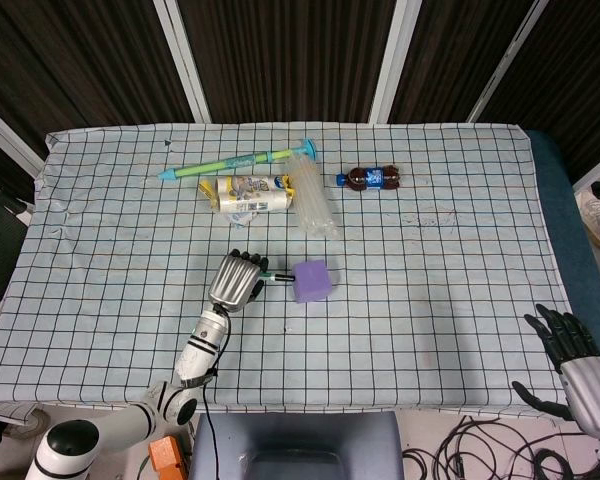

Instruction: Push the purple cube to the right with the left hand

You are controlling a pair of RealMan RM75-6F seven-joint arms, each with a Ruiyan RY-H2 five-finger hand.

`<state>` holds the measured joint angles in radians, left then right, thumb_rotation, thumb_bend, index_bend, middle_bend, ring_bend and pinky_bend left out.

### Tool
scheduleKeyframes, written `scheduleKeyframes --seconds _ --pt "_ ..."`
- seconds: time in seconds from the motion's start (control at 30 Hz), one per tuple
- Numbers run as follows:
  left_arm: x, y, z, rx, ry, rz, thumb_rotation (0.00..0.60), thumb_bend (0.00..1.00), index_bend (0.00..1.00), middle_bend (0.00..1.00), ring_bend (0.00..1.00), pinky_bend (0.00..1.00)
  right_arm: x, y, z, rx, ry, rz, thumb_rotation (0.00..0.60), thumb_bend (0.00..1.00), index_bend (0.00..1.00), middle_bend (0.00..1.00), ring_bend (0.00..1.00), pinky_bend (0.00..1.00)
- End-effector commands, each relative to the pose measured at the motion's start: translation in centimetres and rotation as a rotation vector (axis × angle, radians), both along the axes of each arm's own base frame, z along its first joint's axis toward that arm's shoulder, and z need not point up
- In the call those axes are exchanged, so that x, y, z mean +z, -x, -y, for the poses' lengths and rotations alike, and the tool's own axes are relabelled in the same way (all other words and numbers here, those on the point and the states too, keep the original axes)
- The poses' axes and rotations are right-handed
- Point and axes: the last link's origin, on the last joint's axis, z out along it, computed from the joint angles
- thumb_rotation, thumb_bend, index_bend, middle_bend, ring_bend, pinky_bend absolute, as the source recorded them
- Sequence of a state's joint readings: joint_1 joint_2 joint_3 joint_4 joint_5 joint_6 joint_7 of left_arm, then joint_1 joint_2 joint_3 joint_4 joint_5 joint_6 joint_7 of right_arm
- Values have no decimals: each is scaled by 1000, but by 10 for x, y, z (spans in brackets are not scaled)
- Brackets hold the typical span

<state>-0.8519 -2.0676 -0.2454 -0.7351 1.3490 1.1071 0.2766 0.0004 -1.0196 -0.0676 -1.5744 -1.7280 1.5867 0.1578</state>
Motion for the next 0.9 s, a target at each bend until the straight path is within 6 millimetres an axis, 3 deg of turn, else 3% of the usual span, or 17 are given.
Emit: scheduleKeyframes --seconds 0.03,0.27,0.47,0.6,0.8,0.9 --pt "5 4 1 0 -17 -18 600 455 772 786 524 477 1 0 0 -1 2 1 600 377 0 0 0 14" --pt "33 40 8 64 -72 -45 600 455 771 785 520 457 -1 0 1 -1 0 -5 600 377 0 0 0 14" --pt "59 80 33 95 -98 -115 600 452 761 779 515 423 -7 -3 2 7 -13 -18 600 377 0 0 0 14" --pt "75 120 60 156 -114 -144 600 453 738 768 506 406 -9 -4 3 6 -15 -27 600 377 0 0 0 14" --pt "79 165 82 264 -64 -163 600 428 632 650 422 307 -13 -5 3 7 -24 -36 600 377 0 0 0 14" --pt "78 171 86 268 -45 -167 600 421 530 531 352 274 -15 -5 4 6 -30 -43 600 376 0 0 0 14"
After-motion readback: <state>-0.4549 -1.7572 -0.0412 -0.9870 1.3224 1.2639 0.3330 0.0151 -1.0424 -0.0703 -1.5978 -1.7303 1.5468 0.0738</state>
